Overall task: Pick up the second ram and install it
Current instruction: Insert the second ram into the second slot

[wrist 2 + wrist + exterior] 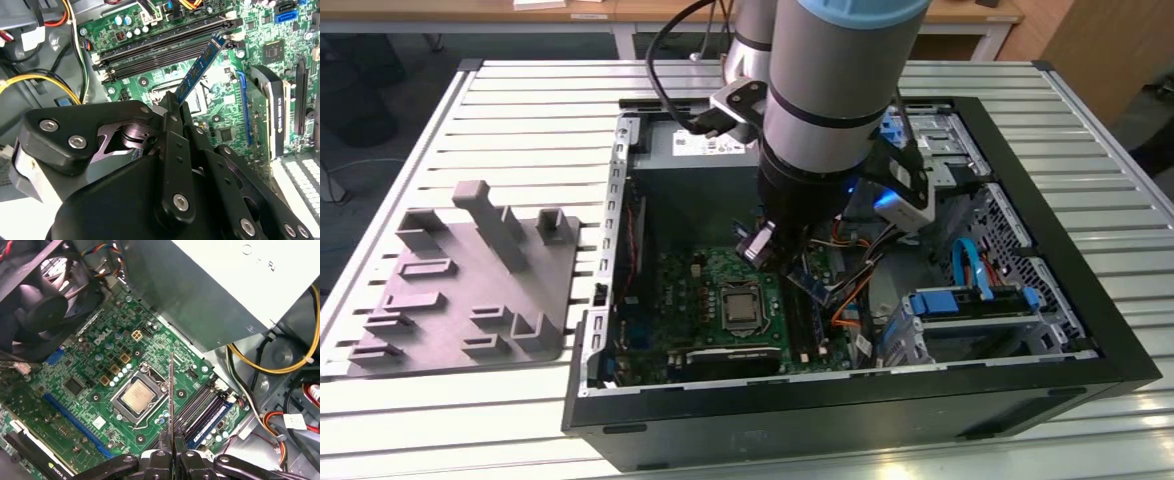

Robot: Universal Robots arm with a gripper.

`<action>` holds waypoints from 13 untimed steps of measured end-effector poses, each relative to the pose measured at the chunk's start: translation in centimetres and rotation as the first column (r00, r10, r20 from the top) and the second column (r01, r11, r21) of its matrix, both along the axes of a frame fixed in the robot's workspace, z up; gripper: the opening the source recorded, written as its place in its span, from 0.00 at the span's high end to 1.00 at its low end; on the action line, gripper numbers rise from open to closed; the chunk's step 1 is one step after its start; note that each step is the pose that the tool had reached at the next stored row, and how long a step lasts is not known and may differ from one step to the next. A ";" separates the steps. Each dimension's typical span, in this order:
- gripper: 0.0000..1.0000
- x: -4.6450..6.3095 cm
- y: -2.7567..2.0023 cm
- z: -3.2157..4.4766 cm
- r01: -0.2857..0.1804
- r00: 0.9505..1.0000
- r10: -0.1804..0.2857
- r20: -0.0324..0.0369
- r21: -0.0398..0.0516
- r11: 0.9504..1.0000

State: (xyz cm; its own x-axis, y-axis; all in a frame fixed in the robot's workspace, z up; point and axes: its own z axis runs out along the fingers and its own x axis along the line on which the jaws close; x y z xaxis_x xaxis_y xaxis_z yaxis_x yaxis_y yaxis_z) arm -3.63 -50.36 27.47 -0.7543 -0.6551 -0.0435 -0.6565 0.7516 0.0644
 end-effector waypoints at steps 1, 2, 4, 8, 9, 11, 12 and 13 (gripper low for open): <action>0.86 0.0 0.00 0.00 0.009 1.000 -0.009 0.000 0.000 1.000; 0.86 0.0 0.00 -0.01 0.018 1.000 -0.018 0.000 0.000 1.000; 0.86 0.0 0.00 -0.01 0.036 0.999 -0.036 0.000 0.000 0.999; 0.86 0.0 0.00 -0.01 0.073 0.997 -0.073 0.000 0.000 0.997; 0.86 0.0 0.00 -0.02 0.081 0.997 -0.081 0.000 0.000 0.997; 0.86 0.0 0.00 -0.02 0.098 0.995 -0.098 0.000 0.000 0.995; 0.86 0.0 0.00 -0.02 0.106 0.994 -0.106 0.000 0.000 0.994; 0.86 0.0 0.00 -0.02 0.115 0.993 -0.115 0.000 0.000 0.993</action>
